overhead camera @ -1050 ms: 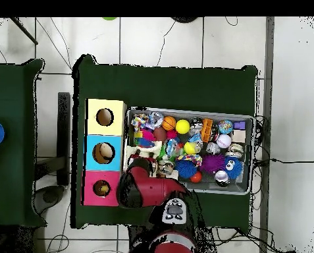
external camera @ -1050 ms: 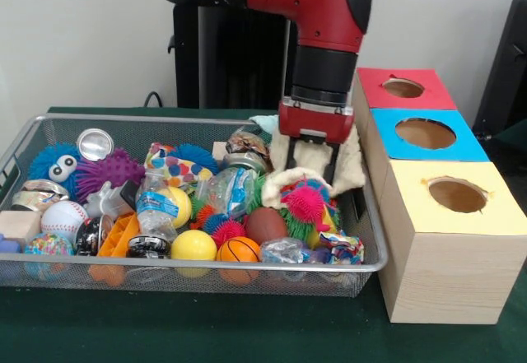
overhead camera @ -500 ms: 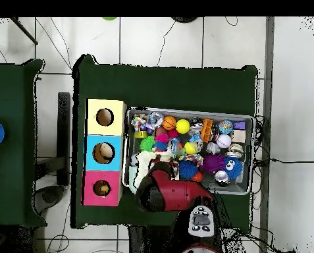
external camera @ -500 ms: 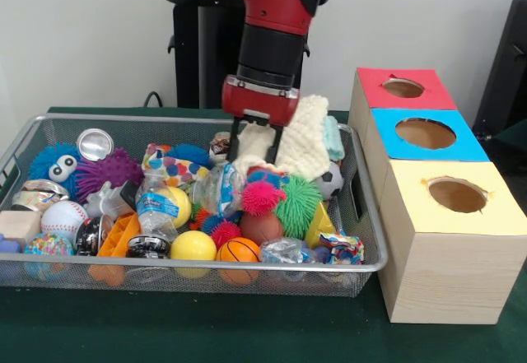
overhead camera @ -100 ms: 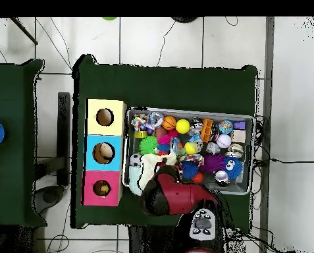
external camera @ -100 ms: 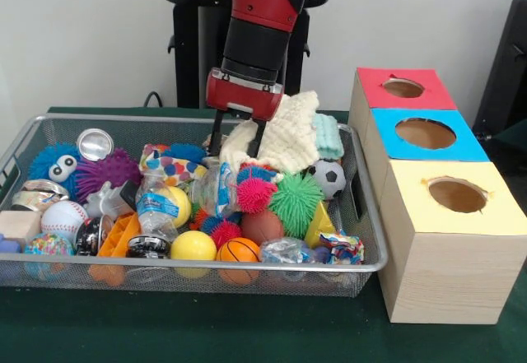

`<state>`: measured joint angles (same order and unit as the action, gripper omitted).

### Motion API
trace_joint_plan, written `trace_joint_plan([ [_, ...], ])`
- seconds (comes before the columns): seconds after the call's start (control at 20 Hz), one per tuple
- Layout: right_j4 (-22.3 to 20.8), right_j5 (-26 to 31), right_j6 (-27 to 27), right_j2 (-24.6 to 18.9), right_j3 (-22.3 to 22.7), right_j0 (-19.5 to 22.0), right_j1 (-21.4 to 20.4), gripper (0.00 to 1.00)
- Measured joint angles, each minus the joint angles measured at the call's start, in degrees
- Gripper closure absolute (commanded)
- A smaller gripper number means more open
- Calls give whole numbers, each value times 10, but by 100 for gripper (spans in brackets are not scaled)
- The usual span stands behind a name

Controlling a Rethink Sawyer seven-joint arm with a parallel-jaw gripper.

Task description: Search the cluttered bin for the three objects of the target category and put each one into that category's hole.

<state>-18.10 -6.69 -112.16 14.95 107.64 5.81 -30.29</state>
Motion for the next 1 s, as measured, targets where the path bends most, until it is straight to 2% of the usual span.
trace_joint_plan([
  [0.25,0,-8,0,13,-1,-12,4,0],
  [0.45,-16,-11,0,13,-6,-4,5,0],
  [1.0,-117,8,0,-37,-68,144,8,0],
])
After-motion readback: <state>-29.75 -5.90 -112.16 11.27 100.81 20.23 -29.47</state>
